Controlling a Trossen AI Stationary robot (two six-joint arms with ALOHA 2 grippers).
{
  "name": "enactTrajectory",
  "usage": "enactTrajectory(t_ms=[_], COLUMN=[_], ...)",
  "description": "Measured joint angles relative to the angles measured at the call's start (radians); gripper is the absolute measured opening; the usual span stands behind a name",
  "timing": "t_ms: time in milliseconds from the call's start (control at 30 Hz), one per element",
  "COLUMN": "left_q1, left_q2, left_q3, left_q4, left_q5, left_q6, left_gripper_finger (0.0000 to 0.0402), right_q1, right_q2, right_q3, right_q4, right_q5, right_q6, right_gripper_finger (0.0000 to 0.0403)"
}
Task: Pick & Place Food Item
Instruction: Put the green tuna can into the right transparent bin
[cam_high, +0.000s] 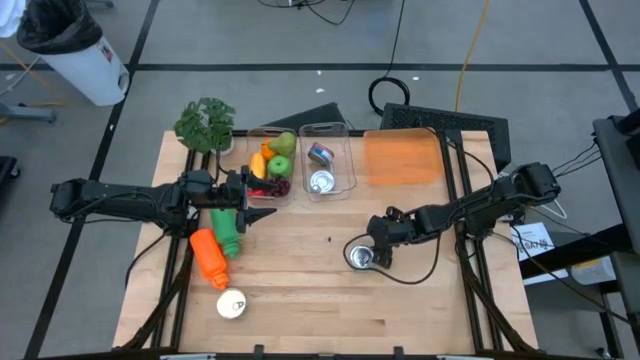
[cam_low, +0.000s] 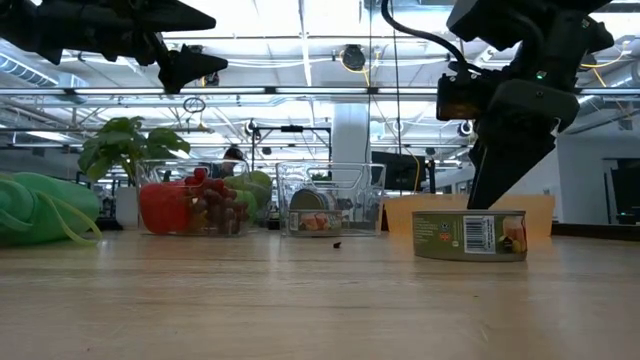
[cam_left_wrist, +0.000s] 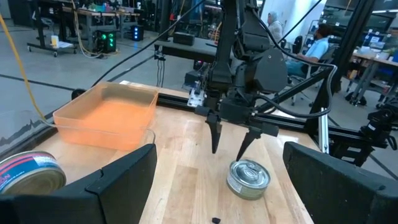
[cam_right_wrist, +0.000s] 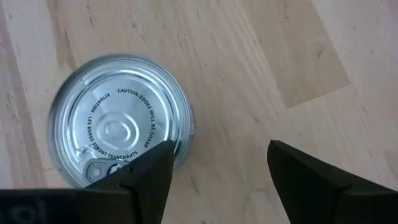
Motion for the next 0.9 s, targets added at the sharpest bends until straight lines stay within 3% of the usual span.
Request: enactTrajectory(t_ms=[900], left_q1=[0.0], left_q2=[0.0], left_q3=[0.0], left_q4=[0.0], left_q5=[0.0], left_q6=[0.0], left_gripper_finger=[0.0361], right_q1=[-0.066], right_q2=[0.008], right_q3=[-0.076], right_q4=[-0.038], right_q5=[0.082], right_q6=[0.115], right_gripper_finger=[0.0247])
